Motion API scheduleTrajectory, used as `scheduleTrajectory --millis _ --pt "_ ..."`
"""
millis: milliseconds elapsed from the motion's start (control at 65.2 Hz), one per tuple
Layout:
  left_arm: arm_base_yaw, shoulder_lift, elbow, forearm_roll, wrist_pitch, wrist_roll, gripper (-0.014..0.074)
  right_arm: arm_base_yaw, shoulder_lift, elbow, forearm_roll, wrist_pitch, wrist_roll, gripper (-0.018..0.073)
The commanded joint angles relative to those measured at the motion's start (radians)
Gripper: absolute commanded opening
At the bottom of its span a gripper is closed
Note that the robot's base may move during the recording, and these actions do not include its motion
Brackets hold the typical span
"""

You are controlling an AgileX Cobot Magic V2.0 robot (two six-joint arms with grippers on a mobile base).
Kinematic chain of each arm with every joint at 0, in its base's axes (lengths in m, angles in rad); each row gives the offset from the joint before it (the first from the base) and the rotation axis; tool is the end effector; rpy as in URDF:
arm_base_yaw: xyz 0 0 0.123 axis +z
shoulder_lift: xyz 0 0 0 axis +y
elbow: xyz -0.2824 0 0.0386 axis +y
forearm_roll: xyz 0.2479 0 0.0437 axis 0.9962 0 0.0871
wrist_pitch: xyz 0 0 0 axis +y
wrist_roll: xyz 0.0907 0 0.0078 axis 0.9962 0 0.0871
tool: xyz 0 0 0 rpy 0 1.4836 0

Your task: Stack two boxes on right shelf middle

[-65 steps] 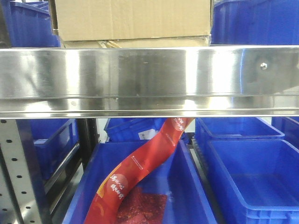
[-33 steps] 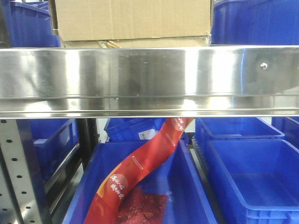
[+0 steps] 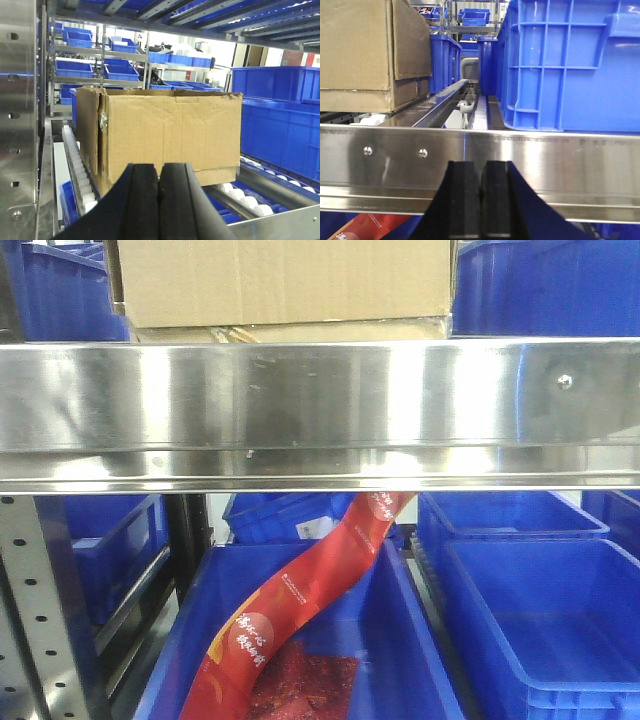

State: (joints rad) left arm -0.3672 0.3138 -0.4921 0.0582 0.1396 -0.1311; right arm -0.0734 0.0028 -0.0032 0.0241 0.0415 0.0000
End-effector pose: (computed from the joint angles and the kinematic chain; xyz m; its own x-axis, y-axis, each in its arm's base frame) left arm 0.0655 -0.0244 0.3452 0.0913 -0.1138 -0.9893 0.3592 0.9303 -0.0738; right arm 0.0564 -0.0041 0.2103 0.0477 0.0206 -0.9986 0.0712 0.9972 0.0240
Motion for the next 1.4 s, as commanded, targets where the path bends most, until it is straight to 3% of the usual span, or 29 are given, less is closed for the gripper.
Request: scheduleTrajectory --millis 0,77,291,491,583,675,1380 --pt "0.005 -0.01 0.018 -0.006 -0.033 0.001 -0.0092 -0.004 -0.003 0.003 0.007 -0.012 0.0 -0.0162" --pt "0.027 -0.028 0.061 -0.003 -0.06 0.001 -0.0092 -0.004 -0.003 0.003 0.007 -0.012 0.0 -0.0162" --pt "0.248 -0.155 0.263 0.035 -0.036 0.001 -0.0092 -0.004 -0.003 0.003 0.007 -0.012 0.0 -0.0162" --pt "0.373 -0.289 0.414 0.035 -0.036 0.001 -0.0092 -0.004 -0.003 0.003 0.007 -0.012 0.0 -0.0162" --pt "0.383 -0.314 0.472 0.03 -0.046 0.001 -0.0092 -0.004 -0.003 0.003 0.007 -0.012 0.0 -0.0162" --pt "0.383 -0.314 0.492 0.024 -0.146 0.001 -0.0092 -0.004 -0.003 0.003 0.007 -0.012 0.0 -0.0162" --pt "0.383 -0.314 0.492 0.024 -0.132 0.001 -0.0092 -0.004 -0.003 0.003 0.007 -0.012 0.0 -0.0162"
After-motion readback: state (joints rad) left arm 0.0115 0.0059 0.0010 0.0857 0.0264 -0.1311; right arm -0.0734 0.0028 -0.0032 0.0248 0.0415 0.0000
